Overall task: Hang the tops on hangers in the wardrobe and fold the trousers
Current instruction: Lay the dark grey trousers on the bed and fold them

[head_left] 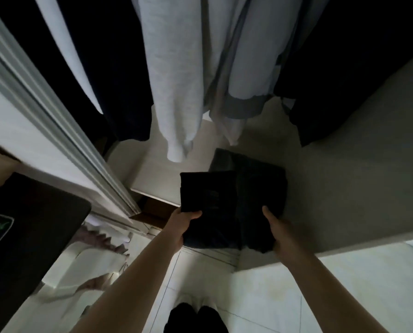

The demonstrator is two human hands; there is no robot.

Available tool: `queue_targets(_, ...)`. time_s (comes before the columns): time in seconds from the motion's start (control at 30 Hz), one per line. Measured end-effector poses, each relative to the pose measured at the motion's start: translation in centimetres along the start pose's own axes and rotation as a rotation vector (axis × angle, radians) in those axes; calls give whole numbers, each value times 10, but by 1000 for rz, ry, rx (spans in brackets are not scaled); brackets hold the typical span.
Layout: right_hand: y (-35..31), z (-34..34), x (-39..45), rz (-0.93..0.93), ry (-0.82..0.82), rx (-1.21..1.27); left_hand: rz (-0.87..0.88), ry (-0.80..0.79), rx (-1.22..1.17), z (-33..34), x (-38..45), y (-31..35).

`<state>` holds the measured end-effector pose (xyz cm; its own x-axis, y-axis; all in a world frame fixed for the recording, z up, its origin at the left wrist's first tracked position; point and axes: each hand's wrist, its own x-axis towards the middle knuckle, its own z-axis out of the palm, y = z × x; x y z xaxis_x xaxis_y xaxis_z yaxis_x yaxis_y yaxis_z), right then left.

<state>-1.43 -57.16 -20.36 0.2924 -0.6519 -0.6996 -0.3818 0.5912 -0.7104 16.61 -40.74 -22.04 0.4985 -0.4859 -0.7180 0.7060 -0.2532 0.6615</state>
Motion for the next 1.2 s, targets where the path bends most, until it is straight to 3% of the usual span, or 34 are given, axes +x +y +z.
queue_targets(0.17, -24, 1, 50, -88, 204, 263, -28, -198, 30, 33, 57, 51)
queue_targets(0.27, -32, 1, 80, -233, 427, 78, -27, -200, 118, 44, 102, 65)
queue_targets(0.37, -11, 11, 101, -251, 570, -191, -10, -108, 437, 49, 146, 53)
queue_targets(0.53, 23, 16, 120, -23, 569, -282, 21, -66, 613, 41, 181, 36)
queue_targets(0.67, 23, 21, 113, -134, 635, -390, 70, -45, 633, 35, 184, 35)
queue_targets(0.8, 19, 18, 99, -251, 578, -621, 179, 12, 581, 41, 184, 39)
queue_targets(0.97, 17, 12, 73, -443, 682, -681, 231, -69, 628, 52, 188, 42)
queue_targets(1.07, 26, 9, 68, -317, 682, -782, 194, -102, 677, 48, 187, 40)
queue_targets(1.2, 28, 9, 71, -107, 563, -846, 229, -99, 804, 41, 183, 36)
